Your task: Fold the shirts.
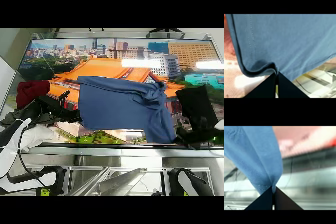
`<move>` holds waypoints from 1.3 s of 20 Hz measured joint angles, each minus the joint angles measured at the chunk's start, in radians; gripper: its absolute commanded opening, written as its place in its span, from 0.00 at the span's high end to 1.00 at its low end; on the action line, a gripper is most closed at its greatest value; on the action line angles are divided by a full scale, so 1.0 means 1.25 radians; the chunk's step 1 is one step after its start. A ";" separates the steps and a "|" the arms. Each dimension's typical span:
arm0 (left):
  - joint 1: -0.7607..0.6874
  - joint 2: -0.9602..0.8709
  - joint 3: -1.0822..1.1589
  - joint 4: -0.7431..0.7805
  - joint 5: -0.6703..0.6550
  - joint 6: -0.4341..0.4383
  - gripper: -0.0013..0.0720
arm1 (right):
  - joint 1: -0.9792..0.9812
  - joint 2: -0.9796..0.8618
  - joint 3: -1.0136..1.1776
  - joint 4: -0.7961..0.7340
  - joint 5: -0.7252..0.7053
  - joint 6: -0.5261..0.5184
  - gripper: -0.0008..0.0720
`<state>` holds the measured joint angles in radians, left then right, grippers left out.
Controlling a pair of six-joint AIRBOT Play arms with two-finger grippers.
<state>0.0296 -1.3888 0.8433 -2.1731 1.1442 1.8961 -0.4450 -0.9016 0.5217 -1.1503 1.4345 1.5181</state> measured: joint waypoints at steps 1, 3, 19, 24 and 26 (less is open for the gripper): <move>0.000 0.000 0.000 0.000 0.001 0.000 0.96 | 0.000 0.038 -0.036 0.004 -0.001 0.002 0.95; 0.000 0.000 0.000 0.000 0.006 0.000 0.95 | 0.000 0.114 -0.091 0.014 -0.003 0.006 0.55; 0.161 -0.009 0.134 0.077 0.157 0.017 0.03 | -0.002 -0.326 0.279 0.143 -0.178 -0.303 0.46; 0.163 -0.077 0.086 0.001 0.148 0.081 0.04 | -0.002 -0.486 0.355 0.185 -0.193 -0.391 0.46; 0.140 -0.110 0.080 -0.020 0.141 0.093 0.04 | -0.002 -0.518 0.375 0.191 -0.205 -0.413 0.46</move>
<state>0.2043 -1.5257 0.9432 -2.1975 1.3205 2.0121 -0.4480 -1.5494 0.9909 -0.9119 1.1782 1.0019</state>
